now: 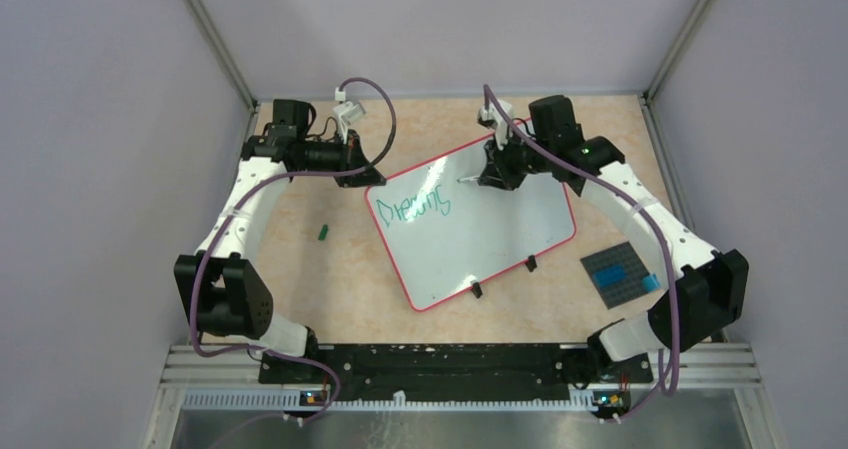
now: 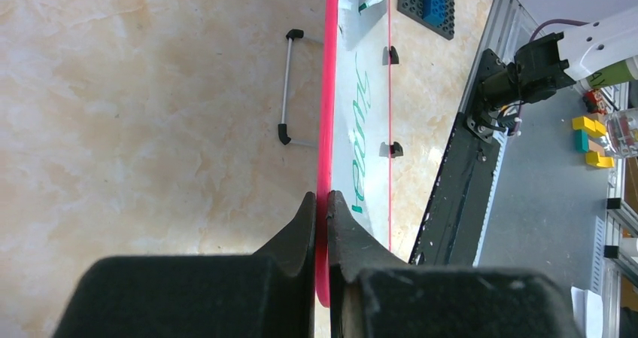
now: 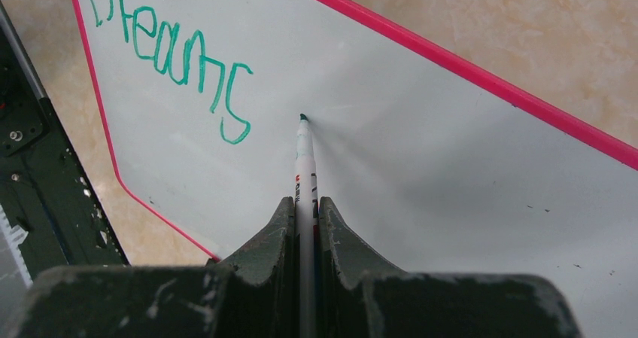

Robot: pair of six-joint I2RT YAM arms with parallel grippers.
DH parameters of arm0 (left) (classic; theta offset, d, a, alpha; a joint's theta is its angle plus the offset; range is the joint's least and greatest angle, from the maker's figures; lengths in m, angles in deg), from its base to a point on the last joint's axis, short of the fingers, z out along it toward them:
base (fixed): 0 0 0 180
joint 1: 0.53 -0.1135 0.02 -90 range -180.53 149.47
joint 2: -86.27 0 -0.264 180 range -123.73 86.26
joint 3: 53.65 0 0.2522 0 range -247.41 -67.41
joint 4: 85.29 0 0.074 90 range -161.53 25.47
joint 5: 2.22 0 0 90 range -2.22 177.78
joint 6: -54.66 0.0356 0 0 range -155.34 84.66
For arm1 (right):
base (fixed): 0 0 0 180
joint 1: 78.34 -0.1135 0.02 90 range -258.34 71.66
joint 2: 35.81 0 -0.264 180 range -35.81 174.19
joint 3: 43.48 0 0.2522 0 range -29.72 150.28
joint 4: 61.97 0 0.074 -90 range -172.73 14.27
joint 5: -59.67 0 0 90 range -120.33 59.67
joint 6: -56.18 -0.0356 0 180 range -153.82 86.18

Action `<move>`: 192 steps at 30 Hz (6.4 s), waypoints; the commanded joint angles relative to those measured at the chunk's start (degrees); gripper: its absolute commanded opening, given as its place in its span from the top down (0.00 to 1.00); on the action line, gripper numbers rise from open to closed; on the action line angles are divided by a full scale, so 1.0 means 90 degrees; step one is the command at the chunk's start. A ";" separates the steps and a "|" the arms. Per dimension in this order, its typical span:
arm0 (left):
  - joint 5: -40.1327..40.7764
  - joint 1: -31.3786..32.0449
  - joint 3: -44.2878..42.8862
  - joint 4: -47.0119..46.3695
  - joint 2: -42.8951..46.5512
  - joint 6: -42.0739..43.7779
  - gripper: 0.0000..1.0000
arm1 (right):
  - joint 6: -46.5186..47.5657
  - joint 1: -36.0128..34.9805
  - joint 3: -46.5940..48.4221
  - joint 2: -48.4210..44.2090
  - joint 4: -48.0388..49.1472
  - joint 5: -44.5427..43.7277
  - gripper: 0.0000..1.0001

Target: Write a sentence on the whiteboard

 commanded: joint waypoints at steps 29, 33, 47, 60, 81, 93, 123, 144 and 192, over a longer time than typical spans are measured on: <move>0.0106 0.0268 0.0156 0.0326 0.0071 0.0138 1.00 | 0.0321 -0.0102 -0.0298 -0.0332 -0.0096 -0.0252 1.00; 0.0103 0.0268 0.0145 0.0321 0.0067 0.0138 1.00 | 0.0326 -0.0042 -0.0049 -0.0224 -0.0107 -0.0318 1.00; 0.0148 0.0271 0.0162 0.0325 0.0107 0.0128 1.00 | 0.0264 0.0020 0.0329 0.0045 -0.0019 -0.0251 1.00; 0.0124 0.0278 0.0140 0.0322 0.0062 0.0128 1.00 | 0.0359 0.0012 -0.0298 -0.0217 -0.0176 -0.0161 1.00; 0.0118 0.0307 0.0144 0.0334 0.0083 0.0128 1.00 | 0.0557 0.0081 0.0457 -0.0334 -0.0535 -0.0168 1.00; 0.0151 0.0314 0.0167 0.0326 0.0112 0.0128 1.00 | 0.0481 0.0078 0.0594 0.0006 -0.0286 -0.0080 1.00; 0.0155 0.0317 0.0176 0.0317 0.0033 0.0121 1.00 | 0.0624 0.0305 -0.0606 -0.0439 -0.0282 -0.0309 1.00; 0.0237 0.0317 0.0186 0.0313 0.0080 0.0088 1.00 | 0.0516 0.0417 0.0272 0.0073 -0.0079 -0.0557 1.00; 0.0212 0.0326 0.0203 0.0311 0.0074 0.0128 1.00 | 0.0713 0.0559 -0.0156 -0.0342 -0.0322 0.0038 1.00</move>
